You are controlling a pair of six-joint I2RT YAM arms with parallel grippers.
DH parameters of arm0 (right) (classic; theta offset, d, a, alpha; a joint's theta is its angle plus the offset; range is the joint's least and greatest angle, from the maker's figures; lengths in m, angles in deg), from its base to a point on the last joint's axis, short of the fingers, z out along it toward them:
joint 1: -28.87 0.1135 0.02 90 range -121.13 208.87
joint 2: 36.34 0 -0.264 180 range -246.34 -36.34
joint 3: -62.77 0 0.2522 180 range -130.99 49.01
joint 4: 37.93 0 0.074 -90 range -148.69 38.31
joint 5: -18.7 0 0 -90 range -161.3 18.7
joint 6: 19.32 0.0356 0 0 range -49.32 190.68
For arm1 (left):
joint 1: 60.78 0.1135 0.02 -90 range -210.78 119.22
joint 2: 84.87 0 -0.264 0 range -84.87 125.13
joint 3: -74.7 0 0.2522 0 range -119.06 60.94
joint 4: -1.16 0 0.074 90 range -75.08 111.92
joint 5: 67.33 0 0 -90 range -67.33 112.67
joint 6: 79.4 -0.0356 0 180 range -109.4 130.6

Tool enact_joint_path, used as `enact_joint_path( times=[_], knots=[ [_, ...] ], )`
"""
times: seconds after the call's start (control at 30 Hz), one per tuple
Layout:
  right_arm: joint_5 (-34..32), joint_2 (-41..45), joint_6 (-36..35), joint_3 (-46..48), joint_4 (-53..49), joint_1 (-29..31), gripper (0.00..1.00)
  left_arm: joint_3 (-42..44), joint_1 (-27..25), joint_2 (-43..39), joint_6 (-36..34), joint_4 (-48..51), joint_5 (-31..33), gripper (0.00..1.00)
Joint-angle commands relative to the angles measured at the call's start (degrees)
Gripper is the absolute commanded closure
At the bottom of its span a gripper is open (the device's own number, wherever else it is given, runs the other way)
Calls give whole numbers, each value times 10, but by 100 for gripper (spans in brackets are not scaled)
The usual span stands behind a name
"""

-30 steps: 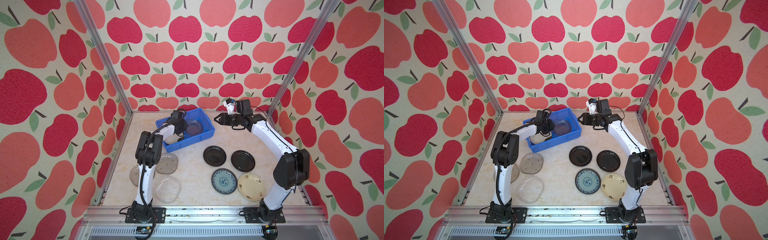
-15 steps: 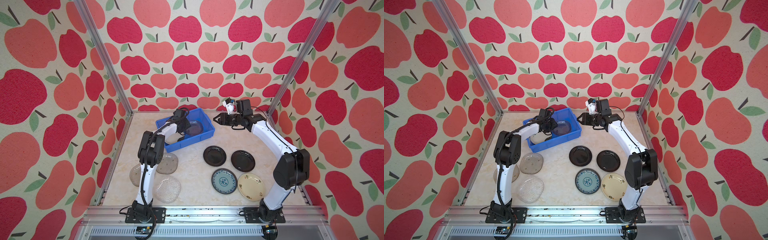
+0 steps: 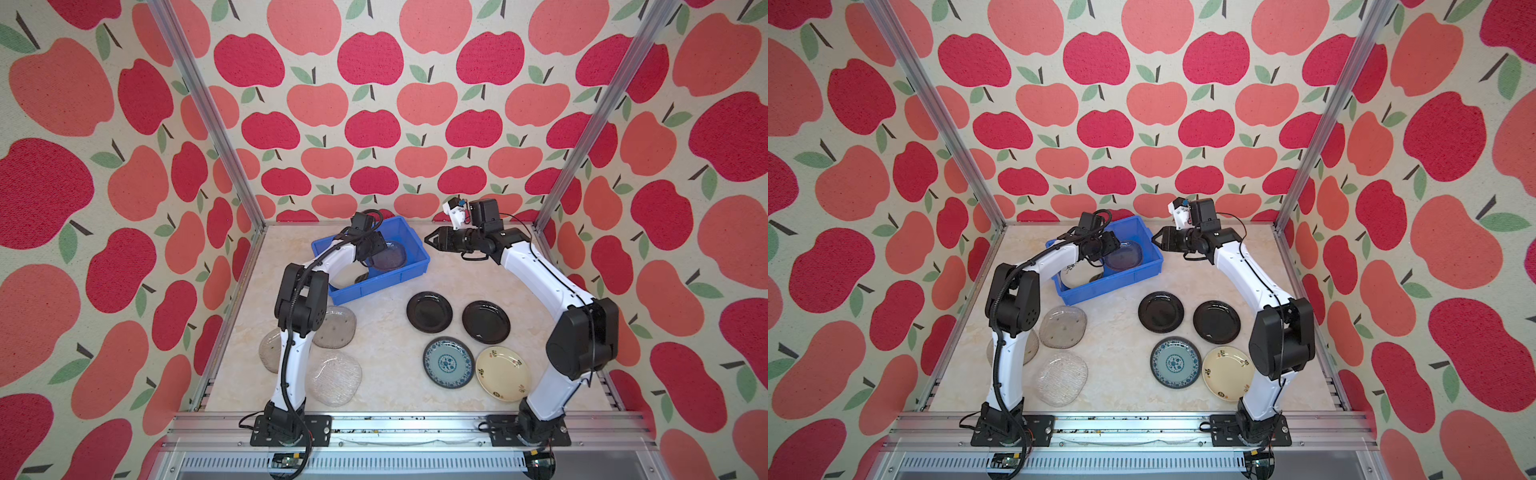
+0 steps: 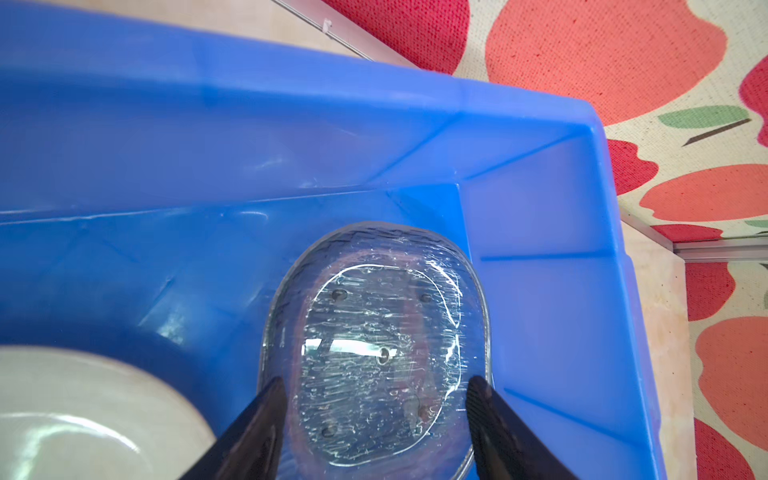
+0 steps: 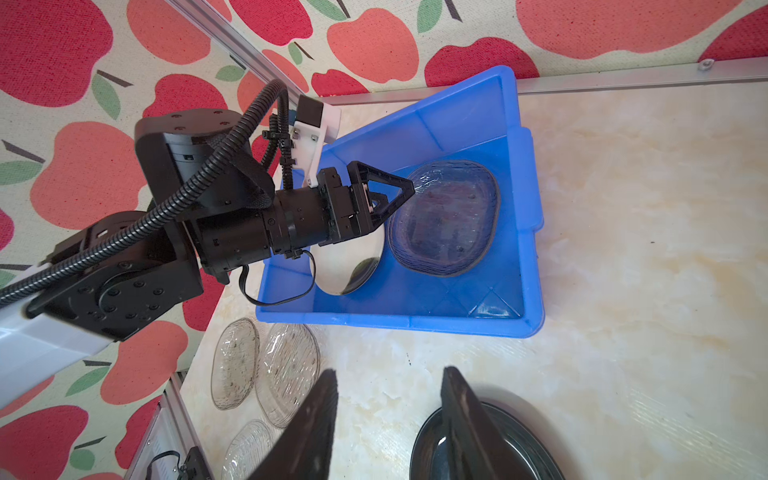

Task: Place the plates into the plastic bin on the countertop
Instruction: 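Lower the plate into the bin and open the left gripper, then move both grippers to a third clear glass plate nearer the robot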

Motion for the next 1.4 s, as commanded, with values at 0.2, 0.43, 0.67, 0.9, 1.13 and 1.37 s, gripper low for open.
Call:
enact_joint_path(
  times=[0.2, 0.43, 0.67, 0.9, 1.13, 1.37],
  knots=[
    [8, 34, -24, 44, -55, 95, 57, 158, 1, -202, -28, -14, -73, 27],
    [31, 51, -48, 124, -74, 209, 56, 346, -31, -439, -25, 71, -57, 27],
    [46, 37, -51, 179, -54, 284, 56, 492, -36, -680, 16, 132, 2, 26],
    [28, -25, -54, 152, -72, 347, 55, 569, -20, -823, 41, 147, 10, 25],
    [55, -83, -54, 145, -54, 374, 55, 627, 9, -906, 66, 140, -4, 25],
    [88, -131, -52, 122, -44, 385, 56, 652, 15, -925, 74, 138, -5, 24]
  ],
)
